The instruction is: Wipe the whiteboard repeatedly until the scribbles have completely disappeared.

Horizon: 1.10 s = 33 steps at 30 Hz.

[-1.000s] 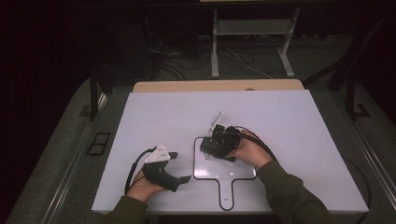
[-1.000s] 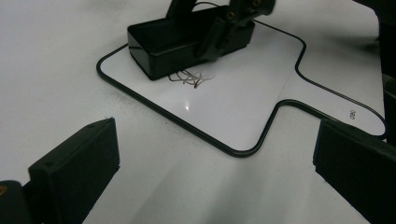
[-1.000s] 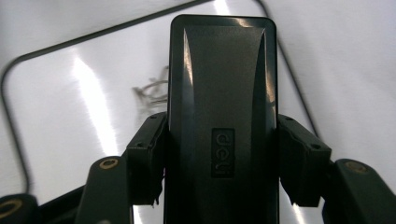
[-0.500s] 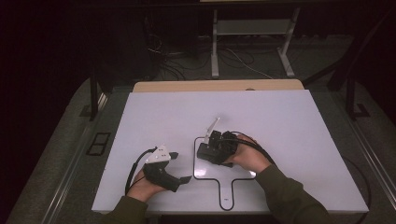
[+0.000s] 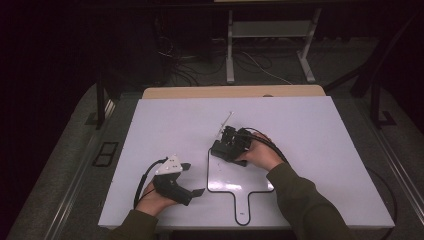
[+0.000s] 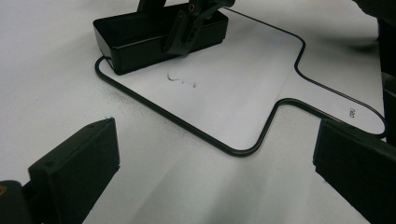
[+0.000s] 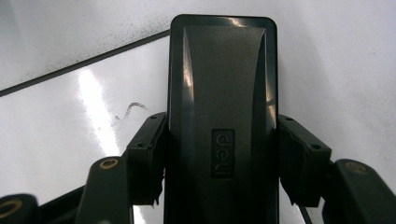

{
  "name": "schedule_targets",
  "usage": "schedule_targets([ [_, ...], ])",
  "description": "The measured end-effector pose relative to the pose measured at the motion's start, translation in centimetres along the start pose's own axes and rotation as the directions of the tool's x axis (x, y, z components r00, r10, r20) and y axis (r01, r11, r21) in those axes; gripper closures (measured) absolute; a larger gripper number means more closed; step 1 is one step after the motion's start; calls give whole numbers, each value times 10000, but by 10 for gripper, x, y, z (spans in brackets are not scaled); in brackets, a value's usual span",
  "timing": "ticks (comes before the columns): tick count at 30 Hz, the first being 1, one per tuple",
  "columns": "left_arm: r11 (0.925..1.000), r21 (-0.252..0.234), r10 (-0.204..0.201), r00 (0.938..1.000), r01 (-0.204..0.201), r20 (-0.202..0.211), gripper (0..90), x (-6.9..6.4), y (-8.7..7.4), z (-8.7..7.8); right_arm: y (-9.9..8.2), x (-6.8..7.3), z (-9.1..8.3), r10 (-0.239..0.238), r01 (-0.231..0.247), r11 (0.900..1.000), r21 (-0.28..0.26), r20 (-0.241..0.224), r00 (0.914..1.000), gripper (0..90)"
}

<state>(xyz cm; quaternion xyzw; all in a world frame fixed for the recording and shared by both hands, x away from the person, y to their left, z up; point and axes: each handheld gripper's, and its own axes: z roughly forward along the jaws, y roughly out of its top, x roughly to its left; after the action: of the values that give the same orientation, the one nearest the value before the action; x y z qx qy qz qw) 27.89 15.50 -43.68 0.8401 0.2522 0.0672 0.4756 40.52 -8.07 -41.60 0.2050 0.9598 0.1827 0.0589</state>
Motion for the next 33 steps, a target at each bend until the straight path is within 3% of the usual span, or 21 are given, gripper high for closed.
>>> schedule_targets([
  [15, 10000, -18, -12, 10000, 12, -13, 0, -1, 0, 0, -2, 48, -4, -1143, 1149, 9933, 135, -386, 9927, 388],
  [18, 10000, 0, 12, 10000, -12, -24, 0, -1, 0, 0, 0, 45, -3, -1067, 1074, 9941, 131, -472, 9932, 388],
  [25, 10000, -9, 1, 10000, -1, -32, 0, -1, 0, 0, 11, 25, 2, -753, 758, 9968, 252, -200, 9970, 388],
  [29, 10000, -7, 61, 10000, -61, -29, 0, 0, 0, -1, 15, 14, 4, -262, 265, 9994, 225, -139, 9996, 388],
  [33, 10000, -32, 55, 10000, -55, -18, 0, 0, 0, 0, 15, 13, 4, -206, 207, 9997, 126, -82, 9998, 388],
])
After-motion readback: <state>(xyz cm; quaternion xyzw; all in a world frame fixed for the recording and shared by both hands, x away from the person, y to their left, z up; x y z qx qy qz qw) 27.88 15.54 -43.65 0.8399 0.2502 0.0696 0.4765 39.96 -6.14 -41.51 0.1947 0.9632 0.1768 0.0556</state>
